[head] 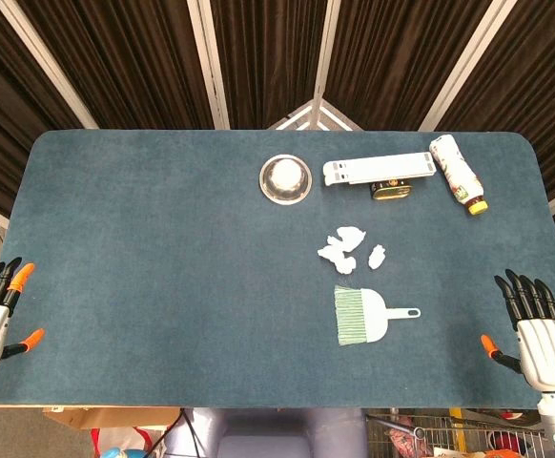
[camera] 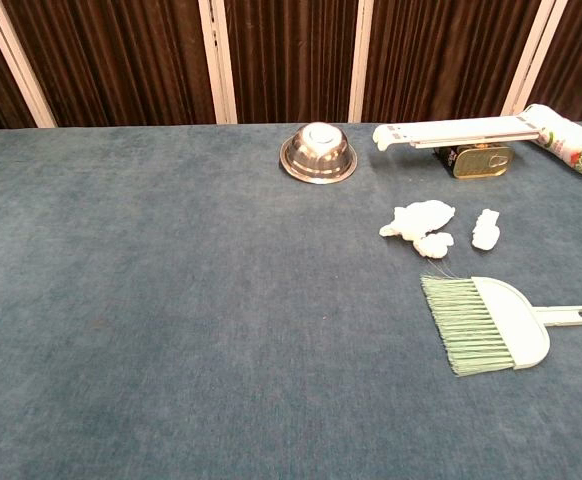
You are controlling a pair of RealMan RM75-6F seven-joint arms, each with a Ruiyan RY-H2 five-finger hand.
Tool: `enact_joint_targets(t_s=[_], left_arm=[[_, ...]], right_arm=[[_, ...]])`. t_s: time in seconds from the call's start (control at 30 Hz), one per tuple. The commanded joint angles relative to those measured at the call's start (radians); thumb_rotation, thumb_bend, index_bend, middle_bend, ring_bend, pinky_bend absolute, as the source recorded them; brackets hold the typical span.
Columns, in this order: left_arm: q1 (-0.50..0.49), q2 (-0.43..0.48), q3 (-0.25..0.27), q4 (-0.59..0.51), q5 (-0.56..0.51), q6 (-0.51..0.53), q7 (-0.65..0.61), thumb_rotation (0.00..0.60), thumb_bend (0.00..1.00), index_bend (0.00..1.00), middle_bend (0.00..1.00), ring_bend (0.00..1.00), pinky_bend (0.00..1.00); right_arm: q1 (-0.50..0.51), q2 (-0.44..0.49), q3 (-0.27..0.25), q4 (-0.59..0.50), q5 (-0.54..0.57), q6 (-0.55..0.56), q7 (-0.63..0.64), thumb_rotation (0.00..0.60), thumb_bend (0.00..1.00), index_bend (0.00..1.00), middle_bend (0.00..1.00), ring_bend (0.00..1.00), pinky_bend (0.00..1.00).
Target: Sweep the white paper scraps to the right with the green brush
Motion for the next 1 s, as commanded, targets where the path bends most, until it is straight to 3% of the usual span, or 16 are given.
enact_joint_targets(t_s=[0.03,0.5,0.57,0.63,0.73,0.83,1.0], left_arm=[[0.000,0.000,-0.001,0.000,0.000,0.001,-0.001,0.600,0.00,0.00,0.00,0.00,0.00],[0.002,0.000,-0.003,-0.001,-0.008,0.002,-0.008,0.600,0.00,0.00,0.00,0.00,0.00],[0.002,0.001,-0.004,-0.002,-0.010,0.002,-0.008,0.600,0.00,0.00,0.00,0.00,0.00],[0.003,0.001,-0.006,-0.003,-0.010,0.004,-0.010,0.600,0.00,0.00,0.00,0.00,0.00],[0.003,0.001,-0.006,-0.004,-0.009,0.005,-0.010,0.600,0.00,0.00,0.00,0.00,0.00],[0.001,0.000,-0.005,-0.005,-0.005,0.004,-0.005,0.600,0.00,0.00,0.00,0.00,0.00],[0.000,-0.001,-0.004,-0.005,-0.004,0.003,-0.005,0.600,0.00,0.00,0.00,0.00,0.00]], right_arm=[[0.001,0.001,-0.001,-0.003,-0.001,-0.002,-0.002,0.600,0.28,0.00,0.00,0.00,0.00],[0.012,-0.001,0.003,-0.017,0.003,-0.020,0.000,0.600,0.28,0.00,0.02,0.02,0.01],[0.020,-0.003,0.012,-0.023,0.016,-0.033,-0.022,0.600,0.28,0.00,0.12,0.14,0.13],[0.030,-0.010,0.019,-0.027,0.023,-0.044,-0.052,0.600,0.28,0.00,0.36,0.40,0.41],[0.051,-0.024,0.026,-0.038,0.038,-0.079,-0.088,0.600,0.28,0.05,0.68,0.73,0.68],[0.079,-0.036,0.030,-0.055,0.064,-0.138,-0.131,0.600,0.28,0.13,0.84,0.88,0.81],[0.128,-0.071,0.040,-0.078,0.124,-0.235,-0.230,0.600,0.28,0.23,0.93,0.97,0.86]])
